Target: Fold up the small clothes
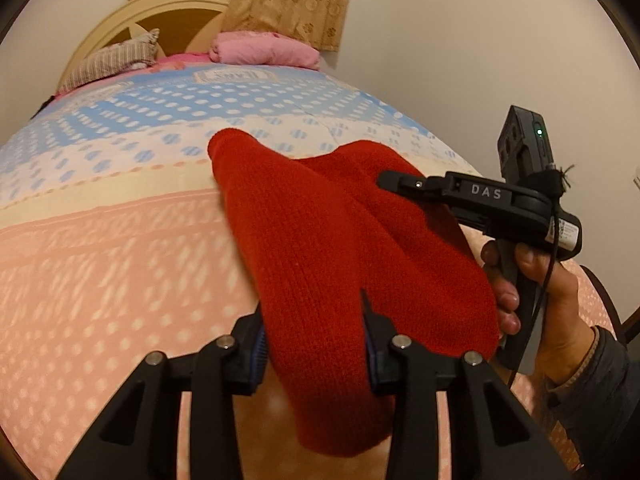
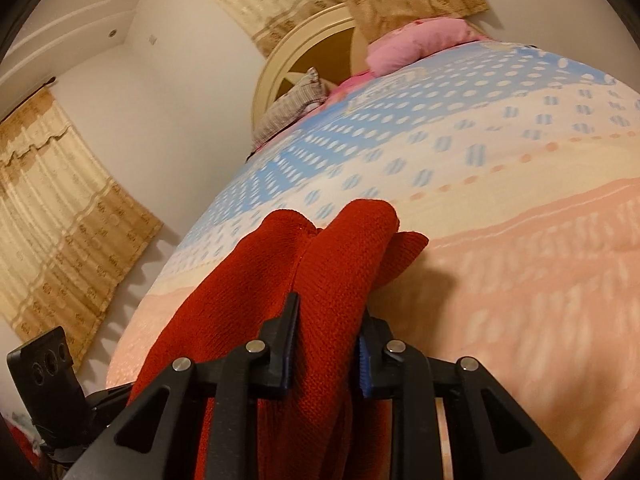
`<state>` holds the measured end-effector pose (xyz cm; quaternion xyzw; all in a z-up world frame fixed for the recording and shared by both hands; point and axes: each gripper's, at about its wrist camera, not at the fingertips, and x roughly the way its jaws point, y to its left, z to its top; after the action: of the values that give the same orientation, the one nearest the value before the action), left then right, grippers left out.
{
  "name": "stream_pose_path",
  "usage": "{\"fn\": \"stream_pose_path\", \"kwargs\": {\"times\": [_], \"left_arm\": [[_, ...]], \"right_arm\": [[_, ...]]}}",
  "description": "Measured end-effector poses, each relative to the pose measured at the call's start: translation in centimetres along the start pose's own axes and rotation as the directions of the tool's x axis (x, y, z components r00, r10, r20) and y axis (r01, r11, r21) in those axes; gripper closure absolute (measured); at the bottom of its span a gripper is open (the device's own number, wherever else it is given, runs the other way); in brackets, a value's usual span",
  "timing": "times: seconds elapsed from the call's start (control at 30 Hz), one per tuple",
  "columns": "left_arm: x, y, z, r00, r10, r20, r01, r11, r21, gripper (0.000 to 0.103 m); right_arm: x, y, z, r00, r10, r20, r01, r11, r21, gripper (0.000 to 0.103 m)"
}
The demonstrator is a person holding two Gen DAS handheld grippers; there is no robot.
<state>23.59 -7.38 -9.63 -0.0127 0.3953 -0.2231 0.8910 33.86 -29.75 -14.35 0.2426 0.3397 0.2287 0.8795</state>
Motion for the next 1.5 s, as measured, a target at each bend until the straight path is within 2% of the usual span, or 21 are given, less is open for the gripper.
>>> {"fn": "stream_pose_path", "kwargs": {"times": [0.27,0.4,1.0,1.5], "left_arm": [[-3.3,1.6,-1.7,0.996,0.069,0.050,-0.069,0.998,-0.002,0.064],[-4.6,2.7,-2.5,0.995,0.081,0.066,-0.079,0.996,-0.028,0.064],[-8.2,7.0,-5.7,0.983,0.151,0.104,-0.137,0.982,-0.131,0.064],[-10.5,10.0,-8.3,0.972,0.208,0.105,-0.183,0.961,-0.208,0.064]], "right_arm": [[1.3,4.9,-1.6,0.998,0.063,-0.023,-0.063,0.997,-0.037,0.079],[1.8,7.2,-1.9,0.996,0.087,-0.035,-0.089,0.994,-0.061,0.079],[5.8,13.8,-4.5,0.984,0.145,-0.107,-0.155,0.983,-0.098,0.079],[9.4,18.4,-6.8,0.967,0.188,-0.172,-0.210,0.970,-0.122,0.079]]}}
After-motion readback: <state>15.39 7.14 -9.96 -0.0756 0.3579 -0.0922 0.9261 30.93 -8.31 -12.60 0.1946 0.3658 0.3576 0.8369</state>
